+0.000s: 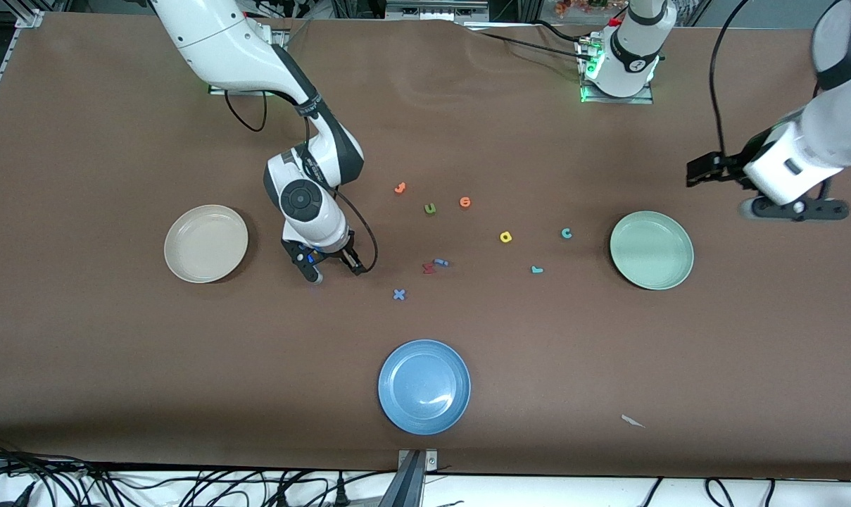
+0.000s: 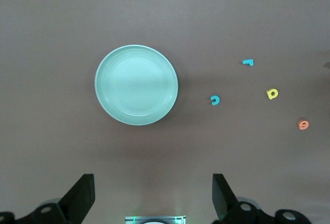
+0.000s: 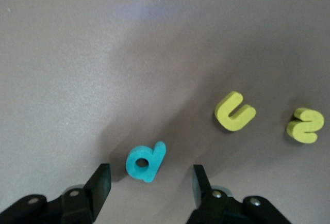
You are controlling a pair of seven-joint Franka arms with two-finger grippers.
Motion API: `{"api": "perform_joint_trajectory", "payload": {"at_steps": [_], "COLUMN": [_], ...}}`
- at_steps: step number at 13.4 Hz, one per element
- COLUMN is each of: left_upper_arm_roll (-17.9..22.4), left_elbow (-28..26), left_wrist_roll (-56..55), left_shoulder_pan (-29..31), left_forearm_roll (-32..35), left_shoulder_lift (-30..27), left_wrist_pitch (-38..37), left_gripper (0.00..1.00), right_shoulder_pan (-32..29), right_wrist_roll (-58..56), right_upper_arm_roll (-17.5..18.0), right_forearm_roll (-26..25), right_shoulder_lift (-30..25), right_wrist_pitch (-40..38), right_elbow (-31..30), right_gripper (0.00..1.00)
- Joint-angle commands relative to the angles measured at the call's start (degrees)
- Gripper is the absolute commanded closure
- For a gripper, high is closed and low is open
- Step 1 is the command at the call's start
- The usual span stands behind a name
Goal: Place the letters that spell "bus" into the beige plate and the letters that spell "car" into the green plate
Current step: 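Grasp the cyan d with the right gripper while the left gripper reaches the c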
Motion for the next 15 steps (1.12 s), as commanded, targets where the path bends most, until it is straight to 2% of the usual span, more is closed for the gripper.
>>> {"api": "perform_joint_trajectory", "payload": {"at_steps": [1,4,7,13,15], "left_upper_arm_roll": [0.1,0.0,0.0,-0.1,-0.1], "left_elbow": [-5.8,-12.9,-17.5,-19.3,-22.0], "left_wrist_roll": [-1.3,-2.7,-2.9,-6.3,-6.4], "left_shoulder_pan": [-1.7,-3.2,-4.1,-6.8,-7.1], "left_forearm_roll": [0.2,0.2,0.2,0.2,0.2], "left_shoulder_lift": [-0.2,-0.1,1.2,8.0,9.4], "left_wrist_pitch": [7.1,17.4,25.1,34.0,39.6], "left_gripper": [0.0,0.0,0.0,0.0,0.0], "right_shoulder_pan": [0.9,0.9,0.9,0.8,0.8], "right_wrist_roll": [0.6,0.2,0.0,-0.2,-0.2], "right_upper_arm_roll": [-0.5,-0.8,-0.8,-1.0,-1.4], "right_forearm_roll": [0.6,0.1,-1.0,-3.0,-4.0], "right_shoulder_lift": [0.5,0.6,0.7,0.5,0.2], "right_wrist_pitch": [1.4,2.3,2.3,2.1,2.0], "right_elbow": [-0.6,-0.6,-0.6,-0.6,-0.6], "right_gripper": [0.28,0.28,0.28,0.28,0.28]}}
